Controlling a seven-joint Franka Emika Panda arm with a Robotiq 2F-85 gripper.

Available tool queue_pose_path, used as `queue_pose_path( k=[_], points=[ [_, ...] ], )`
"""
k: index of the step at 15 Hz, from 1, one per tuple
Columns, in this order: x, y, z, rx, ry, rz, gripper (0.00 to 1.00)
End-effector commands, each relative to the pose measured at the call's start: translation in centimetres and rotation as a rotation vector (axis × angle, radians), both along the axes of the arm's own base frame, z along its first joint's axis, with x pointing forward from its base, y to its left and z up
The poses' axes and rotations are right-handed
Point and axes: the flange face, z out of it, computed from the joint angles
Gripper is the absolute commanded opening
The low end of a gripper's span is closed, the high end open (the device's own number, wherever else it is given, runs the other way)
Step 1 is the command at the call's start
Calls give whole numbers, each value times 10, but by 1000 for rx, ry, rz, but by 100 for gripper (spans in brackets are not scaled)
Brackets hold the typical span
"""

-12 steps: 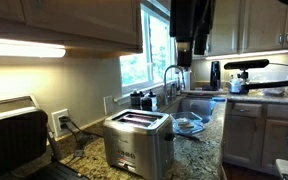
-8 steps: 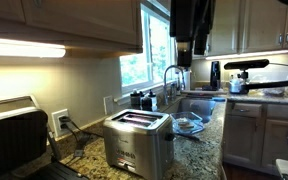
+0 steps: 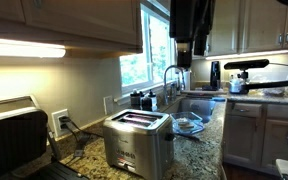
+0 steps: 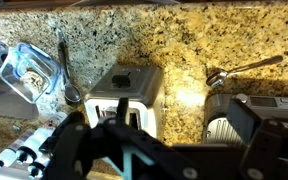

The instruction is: Push the lever on the bread toaster downwards

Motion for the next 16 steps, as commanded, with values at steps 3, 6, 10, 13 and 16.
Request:
queue_pose_path(
  k=[3, 6, 10, 13, 16],
  points=[
    [12, -12, -9, 21, 8, 7, 100],
    [25, -41, -21, 42, 12, -28, 100],
    [42, -83, -49, 94, 25, -55, 100],
    [50, -110, -75, 111, 52, -35, 100],
    [52, -131, -106, 121, 117, 7, 100]
  ],
)
